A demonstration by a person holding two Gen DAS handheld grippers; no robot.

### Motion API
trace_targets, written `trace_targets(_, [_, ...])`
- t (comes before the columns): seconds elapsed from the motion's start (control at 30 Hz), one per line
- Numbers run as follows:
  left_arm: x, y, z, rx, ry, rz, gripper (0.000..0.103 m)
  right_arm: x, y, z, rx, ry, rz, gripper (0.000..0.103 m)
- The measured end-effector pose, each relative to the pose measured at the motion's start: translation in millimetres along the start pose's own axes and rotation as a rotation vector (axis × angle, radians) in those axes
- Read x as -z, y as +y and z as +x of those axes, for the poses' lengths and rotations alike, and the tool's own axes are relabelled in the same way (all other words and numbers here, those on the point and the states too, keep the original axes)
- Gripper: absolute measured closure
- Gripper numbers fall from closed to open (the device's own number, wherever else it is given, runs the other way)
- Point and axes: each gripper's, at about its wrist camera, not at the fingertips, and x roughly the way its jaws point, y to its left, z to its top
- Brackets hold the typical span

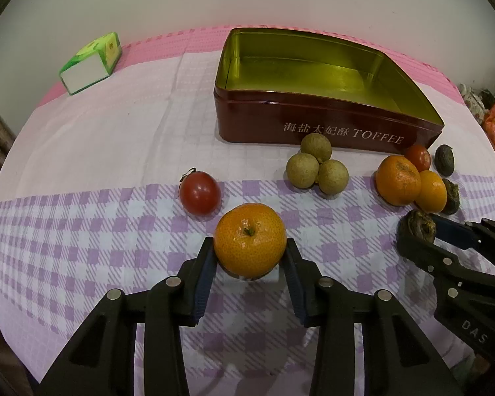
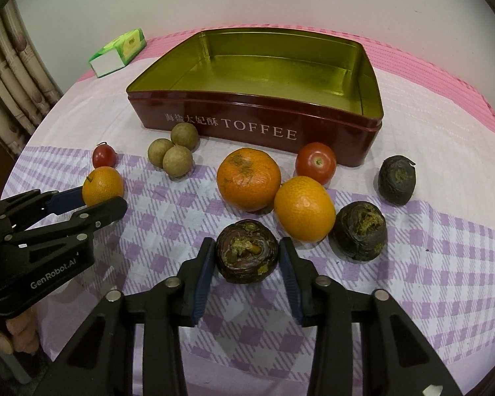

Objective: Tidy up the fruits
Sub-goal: 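Close left tool on the orange while right tool grasps the dark brown fruit, then carry the orange and dark fruit into the tin with both tools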

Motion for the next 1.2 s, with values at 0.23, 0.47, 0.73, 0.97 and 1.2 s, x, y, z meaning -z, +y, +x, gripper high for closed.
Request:
trace_targets(0.23, [1, -1, -3, 0.008, 0.009, -0.002, 0.062, 0, 0, 0, -0.004, 0.003, -0.001, 0.067])
trace_targets(0.47, [0, 3, -11, 0.009, 0.006, -0.005, 0.062, 1, 4, -4, -0.006, 0.003, -0.011, 0.067])
trace_targets(0.73, [-4, 5, -24, 0.017, -0.014, -0.003, 0.062, -3, 4, -17, -0.010, -0.014, -0.010, 0.068])
trace_targets(0.97, [-15, 3, -40, 0.031, -0.058, 0.005, 0.062, -12, 1, -36, -0.015, -0.060, -0.007, 0.068])
trace_targets(1.2, [-42, 8, -56, 0.047, -0.131, 0.017, 0.062, -29, -9, -52, -0.002, -0.113, 0.005, 0.068])
